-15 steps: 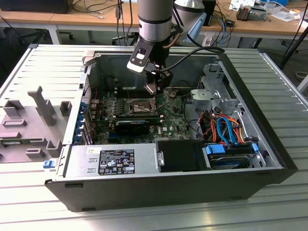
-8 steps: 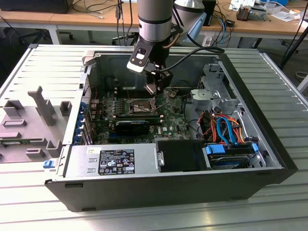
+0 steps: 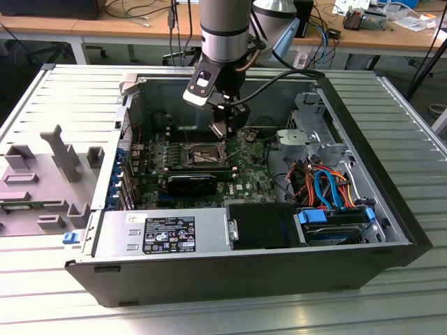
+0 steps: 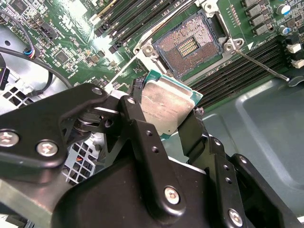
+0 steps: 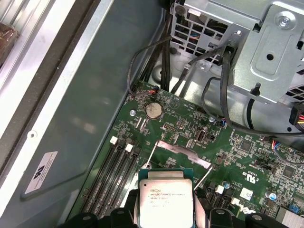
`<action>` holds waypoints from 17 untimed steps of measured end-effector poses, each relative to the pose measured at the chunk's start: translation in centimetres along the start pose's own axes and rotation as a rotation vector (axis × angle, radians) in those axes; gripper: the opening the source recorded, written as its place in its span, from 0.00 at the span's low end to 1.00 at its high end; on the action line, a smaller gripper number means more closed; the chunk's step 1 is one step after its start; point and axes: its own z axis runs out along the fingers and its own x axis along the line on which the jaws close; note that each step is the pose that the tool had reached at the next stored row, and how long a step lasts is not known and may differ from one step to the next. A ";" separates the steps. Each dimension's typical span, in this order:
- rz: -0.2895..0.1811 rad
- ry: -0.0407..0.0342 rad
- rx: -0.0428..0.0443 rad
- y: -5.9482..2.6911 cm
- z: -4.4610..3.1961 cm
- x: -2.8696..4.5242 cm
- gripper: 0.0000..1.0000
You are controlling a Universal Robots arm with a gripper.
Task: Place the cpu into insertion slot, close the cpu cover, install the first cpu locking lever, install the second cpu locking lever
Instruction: 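Place the cpu into insertion slot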
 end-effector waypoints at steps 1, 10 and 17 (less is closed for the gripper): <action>0.000 -0.0001 0.0000 0.00 0.00 0.00 0.55; 0.010 -0.0009 -0.0001 -0.01 0.08 0.00 0.55; 0.012 -0.0011 -0.0002 -0.01 0.09 0.00 0.55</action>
